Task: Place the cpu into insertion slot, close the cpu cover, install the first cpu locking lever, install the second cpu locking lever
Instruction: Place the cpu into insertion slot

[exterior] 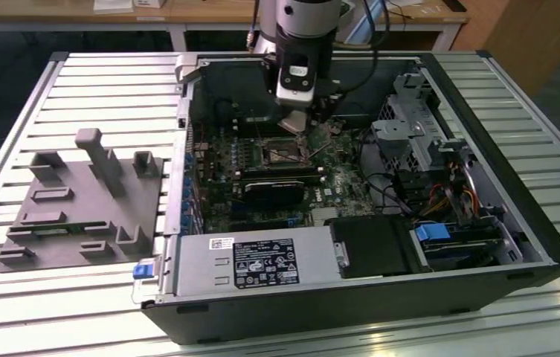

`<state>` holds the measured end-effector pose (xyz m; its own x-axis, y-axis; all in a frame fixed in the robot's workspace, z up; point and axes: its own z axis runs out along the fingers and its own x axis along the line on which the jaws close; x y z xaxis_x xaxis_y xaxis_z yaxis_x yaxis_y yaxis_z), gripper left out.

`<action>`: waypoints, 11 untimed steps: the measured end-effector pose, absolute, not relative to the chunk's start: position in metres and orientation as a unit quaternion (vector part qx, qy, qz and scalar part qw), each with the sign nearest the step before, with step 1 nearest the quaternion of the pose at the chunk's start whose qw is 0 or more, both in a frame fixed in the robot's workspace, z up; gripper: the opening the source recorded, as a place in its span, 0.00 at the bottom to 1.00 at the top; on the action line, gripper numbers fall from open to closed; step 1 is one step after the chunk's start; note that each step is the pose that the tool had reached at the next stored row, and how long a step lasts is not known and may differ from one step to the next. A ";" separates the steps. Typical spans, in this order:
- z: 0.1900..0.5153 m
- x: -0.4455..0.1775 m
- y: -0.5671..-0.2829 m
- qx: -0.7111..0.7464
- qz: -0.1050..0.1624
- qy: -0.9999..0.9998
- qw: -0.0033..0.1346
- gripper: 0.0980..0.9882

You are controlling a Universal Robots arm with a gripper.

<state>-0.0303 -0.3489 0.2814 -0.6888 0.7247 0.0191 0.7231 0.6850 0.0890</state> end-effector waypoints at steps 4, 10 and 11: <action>0.279 -0.030 -0.349 0.428 0.044 0.903 0.010 0.49; 0.275 -0.030 -0.349 0.476 0.044 0.878 0.013 0.49; 0.275 -0.030 -0.349 0.484 0.044 0.874 0.013 0.49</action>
<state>-0.0303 -0.3489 0.2746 -0.5318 0.8467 0.0190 0.8444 0.5283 0.0890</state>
